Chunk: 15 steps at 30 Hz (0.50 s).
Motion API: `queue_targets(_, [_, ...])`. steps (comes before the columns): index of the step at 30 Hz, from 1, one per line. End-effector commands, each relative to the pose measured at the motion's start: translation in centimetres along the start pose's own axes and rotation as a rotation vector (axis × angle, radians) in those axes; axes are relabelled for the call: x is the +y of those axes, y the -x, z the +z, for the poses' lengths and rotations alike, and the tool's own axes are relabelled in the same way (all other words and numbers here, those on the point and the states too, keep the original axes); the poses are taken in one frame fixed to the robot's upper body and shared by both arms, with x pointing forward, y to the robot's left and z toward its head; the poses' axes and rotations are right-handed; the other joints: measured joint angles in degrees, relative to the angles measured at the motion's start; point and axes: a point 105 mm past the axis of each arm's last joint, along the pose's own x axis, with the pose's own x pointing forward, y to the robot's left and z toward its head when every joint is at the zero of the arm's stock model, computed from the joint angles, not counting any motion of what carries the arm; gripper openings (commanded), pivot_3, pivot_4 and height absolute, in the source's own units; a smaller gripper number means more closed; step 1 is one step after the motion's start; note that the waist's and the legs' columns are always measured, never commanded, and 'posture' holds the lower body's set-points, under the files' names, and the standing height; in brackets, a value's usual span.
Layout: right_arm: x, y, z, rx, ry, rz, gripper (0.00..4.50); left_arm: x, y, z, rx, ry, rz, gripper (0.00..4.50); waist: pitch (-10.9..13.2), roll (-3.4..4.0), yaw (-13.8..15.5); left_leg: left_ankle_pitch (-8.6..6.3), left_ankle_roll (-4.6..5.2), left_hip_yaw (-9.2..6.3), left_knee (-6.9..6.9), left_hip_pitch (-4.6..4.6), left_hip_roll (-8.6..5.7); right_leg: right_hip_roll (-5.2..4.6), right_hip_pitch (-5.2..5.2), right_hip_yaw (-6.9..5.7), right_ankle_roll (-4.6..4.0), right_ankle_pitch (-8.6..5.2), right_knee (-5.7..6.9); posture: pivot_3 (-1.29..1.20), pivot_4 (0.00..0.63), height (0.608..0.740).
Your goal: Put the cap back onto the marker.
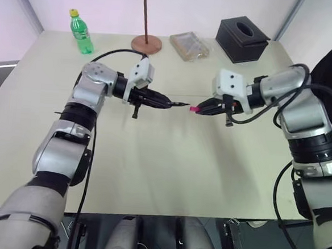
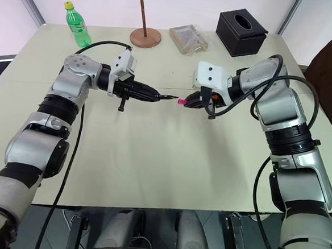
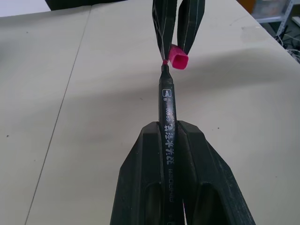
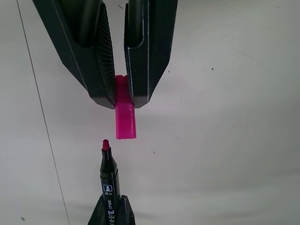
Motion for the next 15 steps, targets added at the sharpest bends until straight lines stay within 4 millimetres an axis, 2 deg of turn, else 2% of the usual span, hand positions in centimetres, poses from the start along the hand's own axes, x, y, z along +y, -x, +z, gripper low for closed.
queue_targets(1, [-0.52, 0.54, 0.71, -0.014, 0.033, -0.028, 0.03, 0.49, 0.79, 1.58, -0.011, -0.065, 0.017, 0.00, 0.00, 0.00, 0.00, 0.00, 0.00, 0.00, 0.00, 0.00, 0.00, 0.00, 0.00, 0.00, 0.00, 0.00, 0.00, 0.00, 0.150, 0.740])
queue_targets(15, [-0.85, 0.59, 0.88, -0.021, 0.037, -0.037, 0.03, 0.01, 0.43, 1.41, -0.011, -0.059, -0.004, 0.00, 0.00, 0.00, 0.00, 0.00, 0.00, 0.00, 0.00, 0.00, 0.00, 0.00, 0.00, 0.00, 0.00, 0.00, 0.00, 0.00, 0.150, 0.740])
